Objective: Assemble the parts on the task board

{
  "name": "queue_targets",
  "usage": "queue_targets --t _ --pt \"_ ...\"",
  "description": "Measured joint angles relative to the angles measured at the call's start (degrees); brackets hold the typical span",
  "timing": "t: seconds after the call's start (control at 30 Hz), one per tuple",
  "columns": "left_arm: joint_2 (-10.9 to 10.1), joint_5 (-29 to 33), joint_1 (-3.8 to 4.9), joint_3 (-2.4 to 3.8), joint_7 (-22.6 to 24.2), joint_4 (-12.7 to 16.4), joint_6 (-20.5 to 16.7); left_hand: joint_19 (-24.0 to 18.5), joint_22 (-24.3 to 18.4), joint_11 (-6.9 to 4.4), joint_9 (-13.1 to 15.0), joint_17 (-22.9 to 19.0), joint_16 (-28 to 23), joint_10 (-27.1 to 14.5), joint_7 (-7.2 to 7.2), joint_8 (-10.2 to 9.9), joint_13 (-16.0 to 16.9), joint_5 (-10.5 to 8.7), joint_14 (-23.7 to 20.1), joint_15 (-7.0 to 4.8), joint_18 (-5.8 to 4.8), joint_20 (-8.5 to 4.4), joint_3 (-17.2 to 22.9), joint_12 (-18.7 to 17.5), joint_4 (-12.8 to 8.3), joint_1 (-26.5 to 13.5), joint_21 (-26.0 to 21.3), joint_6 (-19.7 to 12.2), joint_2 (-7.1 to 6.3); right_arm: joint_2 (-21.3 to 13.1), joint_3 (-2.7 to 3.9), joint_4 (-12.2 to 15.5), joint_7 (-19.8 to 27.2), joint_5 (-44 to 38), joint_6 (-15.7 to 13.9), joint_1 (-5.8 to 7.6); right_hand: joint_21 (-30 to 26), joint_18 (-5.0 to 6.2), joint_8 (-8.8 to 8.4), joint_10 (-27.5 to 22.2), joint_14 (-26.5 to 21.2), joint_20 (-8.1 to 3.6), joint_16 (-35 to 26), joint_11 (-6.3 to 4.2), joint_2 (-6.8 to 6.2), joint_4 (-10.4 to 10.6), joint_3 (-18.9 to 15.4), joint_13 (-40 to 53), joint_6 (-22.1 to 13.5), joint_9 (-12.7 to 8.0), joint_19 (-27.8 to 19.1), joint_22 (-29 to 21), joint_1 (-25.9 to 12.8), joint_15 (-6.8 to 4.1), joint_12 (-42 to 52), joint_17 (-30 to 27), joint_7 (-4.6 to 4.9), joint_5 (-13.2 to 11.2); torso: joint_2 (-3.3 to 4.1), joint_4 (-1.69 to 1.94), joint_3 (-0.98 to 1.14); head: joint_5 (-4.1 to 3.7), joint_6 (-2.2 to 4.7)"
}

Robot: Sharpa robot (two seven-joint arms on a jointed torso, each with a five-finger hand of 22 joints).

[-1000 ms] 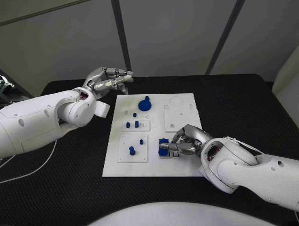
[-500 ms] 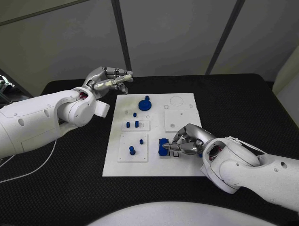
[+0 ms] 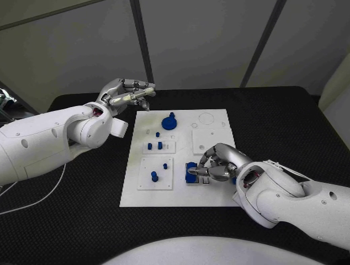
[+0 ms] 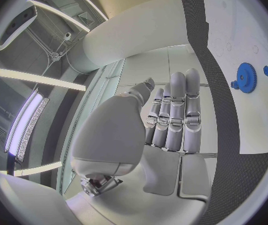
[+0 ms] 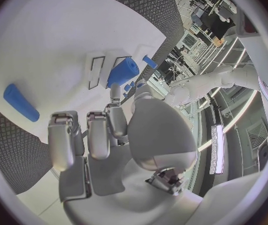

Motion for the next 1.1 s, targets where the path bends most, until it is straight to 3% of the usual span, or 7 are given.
queue_targets --t 0.3,0.53,0.8,1.1 --pt "-0.02 0.0 0.0 -0.01 -0.05 -0.04 0.01 0.0 0.0 0.0 0.0 0.0 0.0 0.0 0.0 0.0 0.0 0.0 0.0 0.0 0.01 0.0 0.0 0.0 0.0 0.0 0.0 0.0 0.0 0.04 0.0 0.27 1.12 -0.47 -0.65 0.0 0.0 0.0 0.3 0.2 -0.19 0.0 0.0 -0.21 -0.11 -0.02 -0.02 0.01 0.13 0.24 0.0 0.0 0.26 -0.22 0.23 0.0 -0.13 0.35 0.0 0.04 -0.02 0.05 0.01" --pt "-0.03 0.0 0.0 -0.02 -0.08 -0.04 0.01 0.0 0.01 0.0 0.0 0.01 0.0 0.0 0.0 0.0 0.0 0.0 0.0 0.0 0.01 0.0 0.0 0.0 0.0 0.0 0.0 0.0 0.0 0.38 0.0 -0.01 1.71 -0.59 0.72 0.0 0.0 0.0 0.58 0.4 0.01 -0.02 0.0 -0.4 -0.36 -1.99 0.07 0.07 0.31 0.74 -0.03 0.0 3.58 -0.42 0.24 -0.01 -0.31 -0.61 0.0 0.04 -0.04 0.14 0.1" --pt "-0.03 0.0 0.0 -0.02 -0.09 -0.02 0.02 0.0 0.01 0.0 0.0 0.01 0.0 0.0 0.0 0.0 0.0 0.0 0.0 0.0 0.01 0.0 0.0 0.0 0.0 0.0 0.0 0.0 0.0 0.81 0.04 -0.78 1.62 -0.96 3.0 0.0 0.0 0.01 0.66 0.42 0.01 -0.28 0.0 -0.42 0.54 -3.39 0.68 0.27 0.62 1.18 -0.14 0.0 5.69 -0.41 0.61 -0.01 -0.61 -1.64 0.02 0.06 -0.06 0.25 -0.13" --pt "-0.11 0.0 0.0 -0.02 -0.12 0.01 0.02 0.0 0.01 0.0 0.0 0.01 0.0 0.0 -0.01 0.0 0.0 0.0 0.0 0.0 0.01 0.0 0.0 0.0 0.0 0.0 0.0 0.01 0.0 0.92 0.11 -0.96 1.17 -1.9 3.41 0.07 0.0 0.01 0.99 0.83 0.01 -0.41 0.0 -0.41 1.54 -4.09 1.37 0.35 1.03 1.61 0.0 0.0 6.48 -0.83 1.47 -0.01 -1.02 -3.47 0.02 0.06 -0.05 0.28 -0.32"
